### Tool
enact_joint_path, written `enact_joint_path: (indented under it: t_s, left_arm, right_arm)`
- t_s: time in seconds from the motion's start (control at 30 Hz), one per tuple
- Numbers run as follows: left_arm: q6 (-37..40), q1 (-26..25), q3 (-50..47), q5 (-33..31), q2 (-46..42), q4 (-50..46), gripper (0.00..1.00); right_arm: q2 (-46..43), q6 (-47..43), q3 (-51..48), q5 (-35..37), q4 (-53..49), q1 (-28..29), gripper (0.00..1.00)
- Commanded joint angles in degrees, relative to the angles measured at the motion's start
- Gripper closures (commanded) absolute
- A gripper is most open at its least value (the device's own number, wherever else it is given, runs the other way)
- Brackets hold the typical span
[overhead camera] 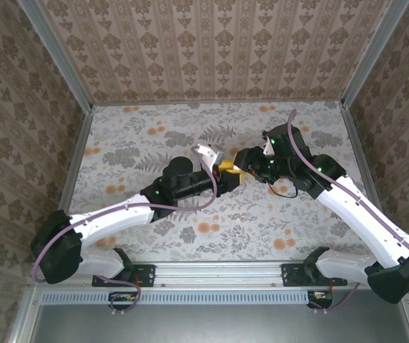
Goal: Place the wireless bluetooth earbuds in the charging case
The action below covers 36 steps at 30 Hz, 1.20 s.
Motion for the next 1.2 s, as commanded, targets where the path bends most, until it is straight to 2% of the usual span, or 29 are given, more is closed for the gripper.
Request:
enact_joint_path:
  t_s: [0.0, 0.07, 0.23, 0.33, 0.43, 0.6, 0.77, 0.97, 1.17]
  left_arm:
    - [-3.12, 1.00, 0.75, -0.17, -0.23, 3.10, 0.55]
    - [-3.78, 1.15, 0.70, 0.03, -0.26, 3.57, 0.57]
    - [-5.41, 1.49, 0.44, 0.87, 0.03, 5.37, 0.75]
    - [-6.45, 2.00, 0.29, 1.29, -0.10, 5.80, 0.84]
    - [-8.31, 3.30, -0.12, 2.39, -0.75, 6.08, 0.88]
    - [-13.48, 6.93, -2.03, 5.72, -3.07, 8.69, 0.93]
    - [-20.04, 10.92, -2.31, 11.95, -4.67, 12.42, 0.96]
    - [-25.04, 11.83, 1.97, 17.34, -4.59, 13.63, 0.96]
    - [-31.07, 10.73, 4.80, 19.09, -2.23, 18.86, 0.96]
  right_arm:
    - [-1.57, 1.27, -1.49, -1.14, 0.42, -0.17, 0.61]
    - [-1.84, 1.76, -2.17, -1.23, 1.24, -0.17, 0.61]
    - [-2.21, 2.34, -2.94, -1.33, 2.22, -0.17, 0.59]
    - [-2.58, 1.80, -3.19, -1.76, 3.59, -0.17, 0.53]
    - [-3.55, -0.55, -2.71, -2.36, 5.33, -0.49, 0.43]
    - [-7.13, -5.65, -1.03, -6.66, 5.72, -5.72, 0.39]
    - [-10.61, -7.65, -3.15, -16.48, 14.51, -12.11, 0.39]
    - [-8.08, -8.48, -3.23, -22.48, 20.47, -12.28, 0.39]
    - [-6.35, -7.39, -3.49, -27.06, 26.37, -12.27, 0.41]
